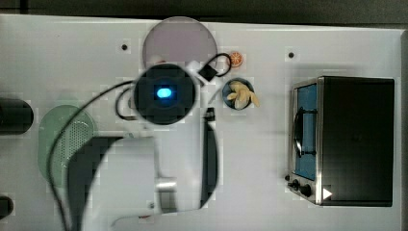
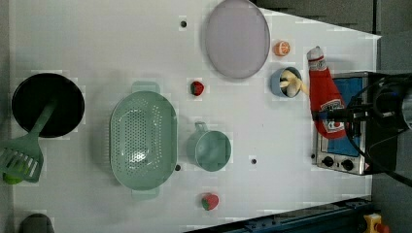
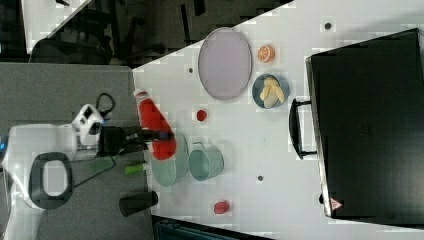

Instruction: Pick Ketchup from the table and place it in strainer.

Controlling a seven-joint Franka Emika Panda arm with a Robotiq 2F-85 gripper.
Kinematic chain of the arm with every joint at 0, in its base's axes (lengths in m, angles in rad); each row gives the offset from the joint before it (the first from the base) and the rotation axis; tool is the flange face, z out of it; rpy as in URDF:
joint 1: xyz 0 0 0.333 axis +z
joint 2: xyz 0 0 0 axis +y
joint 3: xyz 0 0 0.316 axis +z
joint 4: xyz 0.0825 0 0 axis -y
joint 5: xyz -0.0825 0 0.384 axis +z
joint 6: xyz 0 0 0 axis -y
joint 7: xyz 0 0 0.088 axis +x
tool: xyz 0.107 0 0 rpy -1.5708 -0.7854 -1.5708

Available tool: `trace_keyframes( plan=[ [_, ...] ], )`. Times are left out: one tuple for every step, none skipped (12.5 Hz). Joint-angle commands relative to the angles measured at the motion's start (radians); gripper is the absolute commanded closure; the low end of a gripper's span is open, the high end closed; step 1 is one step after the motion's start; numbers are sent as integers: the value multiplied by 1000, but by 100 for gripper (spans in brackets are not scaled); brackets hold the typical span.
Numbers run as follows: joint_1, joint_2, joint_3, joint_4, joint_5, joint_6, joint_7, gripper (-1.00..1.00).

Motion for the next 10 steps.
trace_keyframes(
  plan=[
    [45, 43, 121, -23, 6, -16, 192, -24],
    [49, 48, 161, -23, 6, -15, 259, -24],
    [53, 55, 203, -23, 6, -10, 323, -24],
    [57, 64, 243, -23, 6, 8, 380, -24],
    [60, 77, 284, -24, 6, 34, 433, -24],
    [63, 96, 323, -26, 6, 70, 482, -24],
    [66, 121, 361, -28, 6, 116, 529, -24],
    [69, 151, 395, -31, 6, 166, 575, -24],
    [74, 189, 427, -33, 6, 217, 619, -24],
    [78, 231, 453, -37, 6, 272, 659, -24]
  ],
)
